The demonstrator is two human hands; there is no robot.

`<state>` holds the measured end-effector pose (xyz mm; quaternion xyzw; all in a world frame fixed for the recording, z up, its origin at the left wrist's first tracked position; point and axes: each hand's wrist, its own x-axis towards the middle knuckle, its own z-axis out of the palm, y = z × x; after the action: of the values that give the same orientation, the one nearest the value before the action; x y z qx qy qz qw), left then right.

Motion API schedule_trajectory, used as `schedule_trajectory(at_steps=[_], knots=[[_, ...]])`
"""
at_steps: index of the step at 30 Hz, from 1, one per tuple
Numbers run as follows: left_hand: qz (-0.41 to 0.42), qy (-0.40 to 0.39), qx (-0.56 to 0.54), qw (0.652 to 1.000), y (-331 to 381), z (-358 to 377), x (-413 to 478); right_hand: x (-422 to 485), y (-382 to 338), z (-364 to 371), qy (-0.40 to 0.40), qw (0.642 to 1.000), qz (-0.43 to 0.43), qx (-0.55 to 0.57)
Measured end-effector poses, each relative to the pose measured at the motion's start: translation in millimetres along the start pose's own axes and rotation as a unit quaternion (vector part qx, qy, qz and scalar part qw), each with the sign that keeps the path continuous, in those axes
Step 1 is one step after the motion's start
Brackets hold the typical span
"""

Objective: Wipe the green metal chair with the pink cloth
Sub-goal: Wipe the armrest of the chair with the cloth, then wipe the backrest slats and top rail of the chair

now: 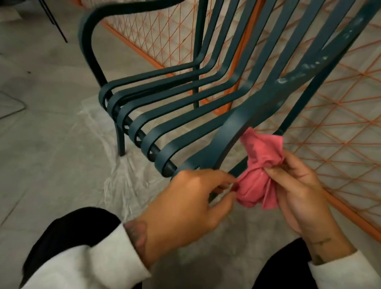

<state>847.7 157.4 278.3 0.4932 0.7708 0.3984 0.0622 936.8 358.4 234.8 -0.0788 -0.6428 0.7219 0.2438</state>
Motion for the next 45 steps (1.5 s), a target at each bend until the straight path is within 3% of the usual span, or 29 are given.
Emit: schedule_trajectory(at_steps=[6, 12, 17, 23, 28, 34, 39, 45], knots=[[0.014, 0.008, -0.008, 1.0, 3.4, -32.3, 11.1, -0.4, -25.4, 12.2, 0.032, 0.997, -0.069, -0.028], [0.05, 0.105, -0.031, 0.993, 16.9, -59.5, 37.1, -8.4, -56.7, 4.4, 0.133, 0.974, -0.152, -0.099], [0.033, 0.081, -0.009, 0.996, 23.8, -64.6, 70.5, -12.0, -82.8, 11.0, 0.189, 0.942, -0.221, -0.17], [-0.035, 0.017, 0.006, 0.999, 16.2, -66.0, 102.6, -1.0, -88.0, 30.3, 0.141, 0.915, -0.249, -0.285], [0.021, -0.079, -0.057, 0.995, 10.0, -64.3, 115.5, 17.3, -86.4, 43.4, 0.056, 0.856, -0.256, -0.446], [0.033, -0.136, -0.107, 0.984, 5.8, -68.0, 116.4, 38.8, -86.1, 33.5, 0.009, 0.815, -0.254, -0.521], [0.002, -0.128, -0.109, 0.986, 8.9, -72.3, 127.1, 66.0, -89.8, 25.1, 0.06, 0.836, -0.238, -0.49], [-0.069, -0.171, -0.212, 0.96, 9.8, -71.6, 144.5, 48.2, -78.4, 17.6, 0.028, 0.842, -0.281, -0.46]])
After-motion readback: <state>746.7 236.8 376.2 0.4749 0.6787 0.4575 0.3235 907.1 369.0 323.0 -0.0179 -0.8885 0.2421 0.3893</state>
